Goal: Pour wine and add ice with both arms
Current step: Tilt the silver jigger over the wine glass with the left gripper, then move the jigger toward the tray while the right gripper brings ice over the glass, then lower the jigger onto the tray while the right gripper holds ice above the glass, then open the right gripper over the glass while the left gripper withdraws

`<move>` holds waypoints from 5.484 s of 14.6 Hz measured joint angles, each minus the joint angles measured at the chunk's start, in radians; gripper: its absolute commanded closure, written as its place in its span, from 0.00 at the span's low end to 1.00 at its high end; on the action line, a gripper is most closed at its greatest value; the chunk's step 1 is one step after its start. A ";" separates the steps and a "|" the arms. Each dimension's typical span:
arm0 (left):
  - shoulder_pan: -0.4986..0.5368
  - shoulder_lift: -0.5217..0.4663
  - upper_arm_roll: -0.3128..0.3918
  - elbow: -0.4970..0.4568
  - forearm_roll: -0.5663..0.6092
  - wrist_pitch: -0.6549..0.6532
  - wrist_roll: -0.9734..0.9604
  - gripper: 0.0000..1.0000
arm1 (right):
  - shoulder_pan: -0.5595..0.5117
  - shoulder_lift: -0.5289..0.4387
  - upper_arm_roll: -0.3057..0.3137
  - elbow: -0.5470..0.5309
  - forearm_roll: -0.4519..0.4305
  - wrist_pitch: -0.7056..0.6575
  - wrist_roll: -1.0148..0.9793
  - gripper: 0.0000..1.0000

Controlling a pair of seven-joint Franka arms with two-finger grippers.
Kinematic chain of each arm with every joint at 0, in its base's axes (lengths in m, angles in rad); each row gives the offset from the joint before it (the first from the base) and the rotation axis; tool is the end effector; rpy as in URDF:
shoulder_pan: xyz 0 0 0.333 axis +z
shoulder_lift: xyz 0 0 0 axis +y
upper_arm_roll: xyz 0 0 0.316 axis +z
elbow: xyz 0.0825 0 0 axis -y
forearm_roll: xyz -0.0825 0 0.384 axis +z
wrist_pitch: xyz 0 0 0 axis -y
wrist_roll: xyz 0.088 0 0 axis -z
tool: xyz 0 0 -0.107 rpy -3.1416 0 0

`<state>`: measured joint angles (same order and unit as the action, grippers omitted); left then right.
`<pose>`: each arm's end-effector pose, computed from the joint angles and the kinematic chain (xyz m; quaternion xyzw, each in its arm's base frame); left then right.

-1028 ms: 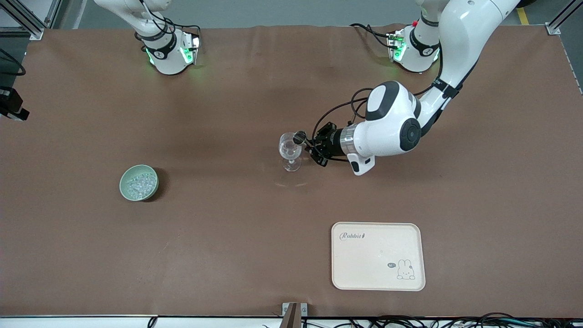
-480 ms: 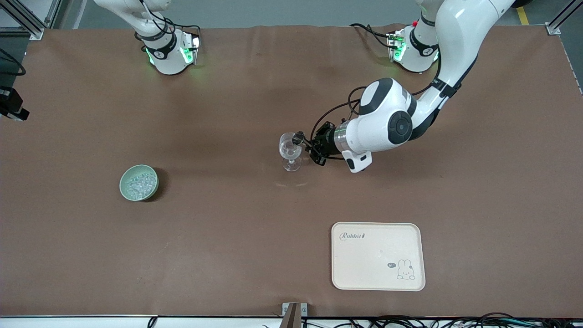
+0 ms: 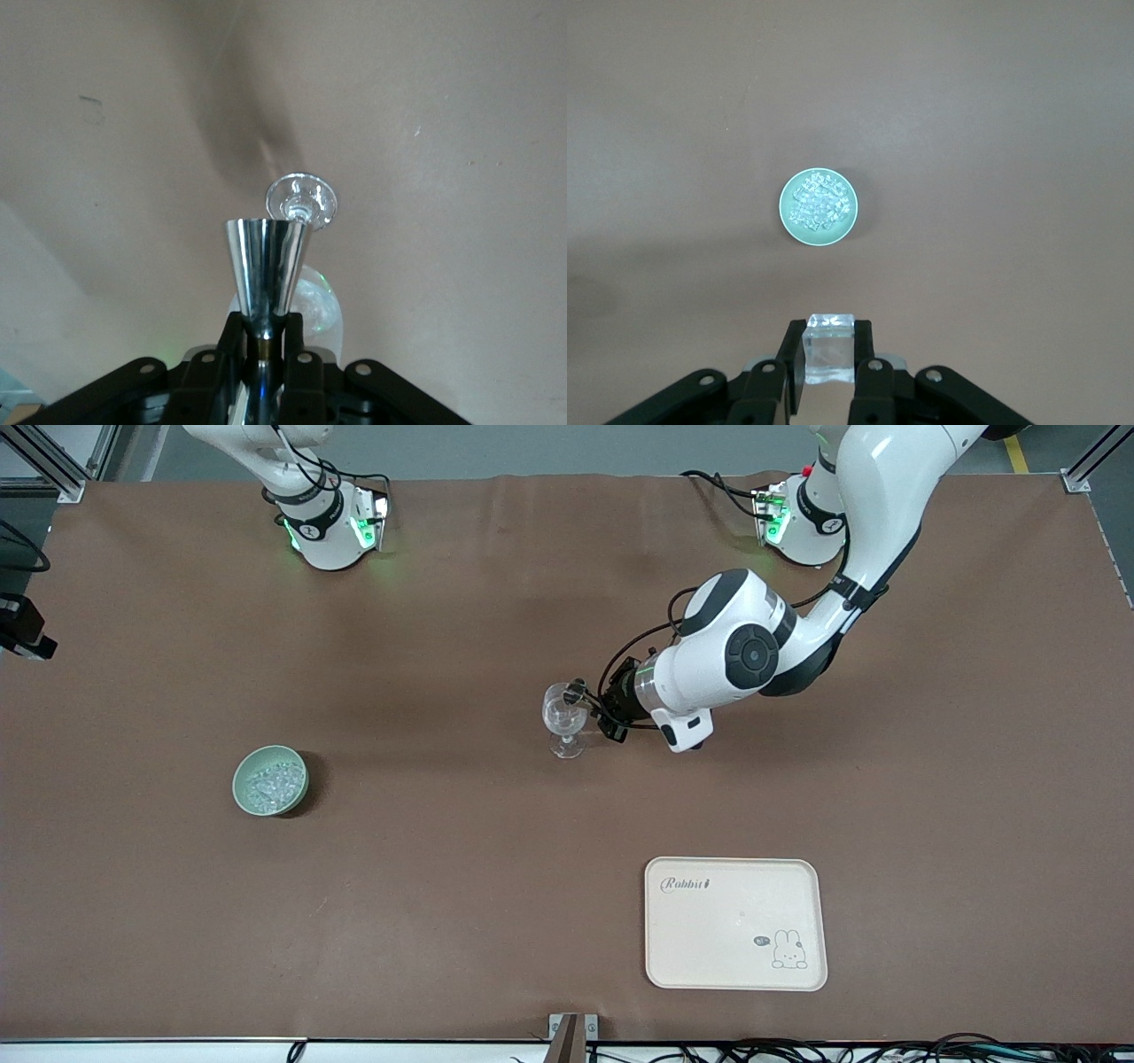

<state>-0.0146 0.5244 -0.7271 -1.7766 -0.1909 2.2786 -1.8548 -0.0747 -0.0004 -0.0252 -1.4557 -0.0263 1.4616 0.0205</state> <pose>0.5158 -0.4125 0.3399 0.7662 0.5942 -0.2197 0.1079 0.5400 -0.0572 0.6688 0.9980 -0.0616 0.0026 0.0132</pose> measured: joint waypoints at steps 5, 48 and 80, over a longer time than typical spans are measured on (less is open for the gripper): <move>0.000 0.000 0.000 0.000 0.009 0.000 -0.006 1.00 | 0.000 0.000 0.000 0.000 0.000 0.000 0.000 0.99; 0.435 0.644 0.122 0.501 -0.712 -0.002 0.877 0.97 | 0.624 0.533 0.329 0.053 -0.057 0.445 1.268 0.96; 0.538 0.360 0.089 0.516 0.054 -0.417 0.903 0.00 | 0.460 0.316 0.317 0.118 -0.094 0.243 1.098 0.00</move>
<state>0.5233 0.8841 -0.6378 -1.2611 -0.1367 1.8619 -0.9516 0.3857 0.3156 0.2917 -1.3381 -0.1203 1.7043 1.1180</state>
